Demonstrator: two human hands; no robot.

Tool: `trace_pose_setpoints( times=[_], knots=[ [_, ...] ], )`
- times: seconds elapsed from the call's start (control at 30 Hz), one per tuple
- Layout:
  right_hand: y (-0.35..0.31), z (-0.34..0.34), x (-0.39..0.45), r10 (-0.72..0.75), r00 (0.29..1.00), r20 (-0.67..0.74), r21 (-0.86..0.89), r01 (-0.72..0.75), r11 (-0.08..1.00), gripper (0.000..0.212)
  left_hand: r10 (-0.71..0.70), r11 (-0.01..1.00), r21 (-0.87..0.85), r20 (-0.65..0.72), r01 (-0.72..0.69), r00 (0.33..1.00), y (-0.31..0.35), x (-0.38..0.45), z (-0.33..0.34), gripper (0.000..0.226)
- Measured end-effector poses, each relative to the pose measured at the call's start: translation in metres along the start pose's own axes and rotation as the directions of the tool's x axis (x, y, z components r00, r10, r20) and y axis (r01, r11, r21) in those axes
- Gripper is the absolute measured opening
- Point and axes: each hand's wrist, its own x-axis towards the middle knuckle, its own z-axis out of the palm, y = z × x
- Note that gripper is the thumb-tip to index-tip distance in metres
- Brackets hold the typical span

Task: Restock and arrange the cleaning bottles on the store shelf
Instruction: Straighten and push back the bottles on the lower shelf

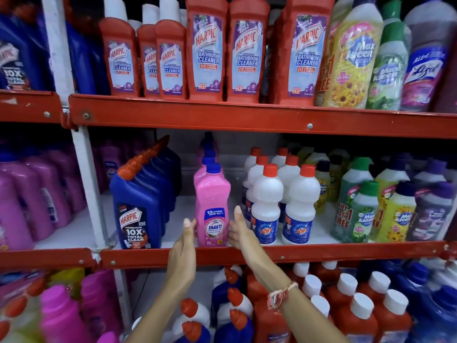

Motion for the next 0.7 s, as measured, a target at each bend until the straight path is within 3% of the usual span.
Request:
trace_pose_setpoints(
  times=[0.07, 0.2, 0.43, 0.7],
  knots=[
    [0.005, 0.003, 0.000, -0.020, 1.000, -0.016, -0.060, 0.019, 0.998, 0.056, -0.014, 1.000, 0.013, 0.002, 0.014, 1.000, 0.002, 0.003, -0.004, 0.053],
    [0.008, 0.005, -0.005, -0.037, 0.999, -0.018, -0.033, 0.037, 0.999, 0.053, -0.009, 0.999, 0.046, 0.049, 0.007, 0.999, 0.001, 0.006, -0.013, 0.089],
    [0.013, 0.001, -0.002, -0.054, 0.997, -0.049, -0.019, 0.053, 0.998, 0.046, -0.030, 0.996, 0.090, 0.045, 0.026, 0.999, 0.005, 0.004, -0.015, 0.043],
    [0.014, -0.002, -0.004, -0.120, 0.993, -0.020, -0.051, 0.119, 0.992, 0.040, -0.008, 0.996, 0.090, 0.056, 0.003, 0.998, 0.003, 0.003, -0.016, 0.049]
  ],
)
